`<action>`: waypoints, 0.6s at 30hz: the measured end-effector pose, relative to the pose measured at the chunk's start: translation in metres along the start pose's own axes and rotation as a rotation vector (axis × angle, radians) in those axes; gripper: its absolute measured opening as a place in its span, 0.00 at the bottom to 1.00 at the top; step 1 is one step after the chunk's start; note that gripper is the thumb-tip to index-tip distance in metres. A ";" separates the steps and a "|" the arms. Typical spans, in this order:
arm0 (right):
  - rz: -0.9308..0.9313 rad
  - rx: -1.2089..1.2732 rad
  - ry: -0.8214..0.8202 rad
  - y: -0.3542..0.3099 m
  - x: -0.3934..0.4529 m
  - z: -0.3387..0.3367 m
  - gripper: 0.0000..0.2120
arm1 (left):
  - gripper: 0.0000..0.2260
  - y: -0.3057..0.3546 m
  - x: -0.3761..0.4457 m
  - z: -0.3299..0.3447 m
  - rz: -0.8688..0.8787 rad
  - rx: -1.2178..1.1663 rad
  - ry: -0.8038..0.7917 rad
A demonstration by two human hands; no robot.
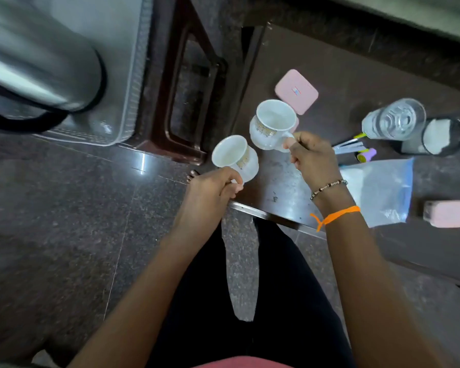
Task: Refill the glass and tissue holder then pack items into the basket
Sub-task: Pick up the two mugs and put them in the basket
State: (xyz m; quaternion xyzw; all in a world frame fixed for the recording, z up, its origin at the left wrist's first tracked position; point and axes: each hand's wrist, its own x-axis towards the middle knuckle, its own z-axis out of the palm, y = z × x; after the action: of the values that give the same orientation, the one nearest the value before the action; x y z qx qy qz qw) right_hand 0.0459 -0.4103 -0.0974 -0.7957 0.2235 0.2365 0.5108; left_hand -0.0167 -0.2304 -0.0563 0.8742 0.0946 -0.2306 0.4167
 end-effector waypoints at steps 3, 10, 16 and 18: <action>-0.016 0.108 -0.124 -0.048 -0.011 0.032 0.10 | 0.03 -0.006 -0.008 -0.051 -0.017 0.026 0.152; -0.065 0.262 -0.318 -0.146 -0.011 0.129 0.14 | 0.04 -0.051 0.004 -0.155 -0.129 0.130 0.330; 0.005 0.182 -0.224 -0.181 0.022 0.221 0.16 | 0.08 -0.107 0.049 -0.189 -0.203 0.312 0.199; 0.029 0.112 -0.201 -0.185 0.037 0.247 0.16 | 0.10 -0.119 0.062 -0.189 -0.213 0.377 0.124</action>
State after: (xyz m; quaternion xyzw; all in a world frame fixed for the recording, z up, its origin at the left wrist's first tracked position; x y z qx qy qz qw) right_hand 0.1492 -0.1178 -0.0799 -0.7348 0.1954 0.3097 0.5710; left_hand 0.0561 -0.0102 -0.0645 0.9342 0.1670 -0.2326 0.2127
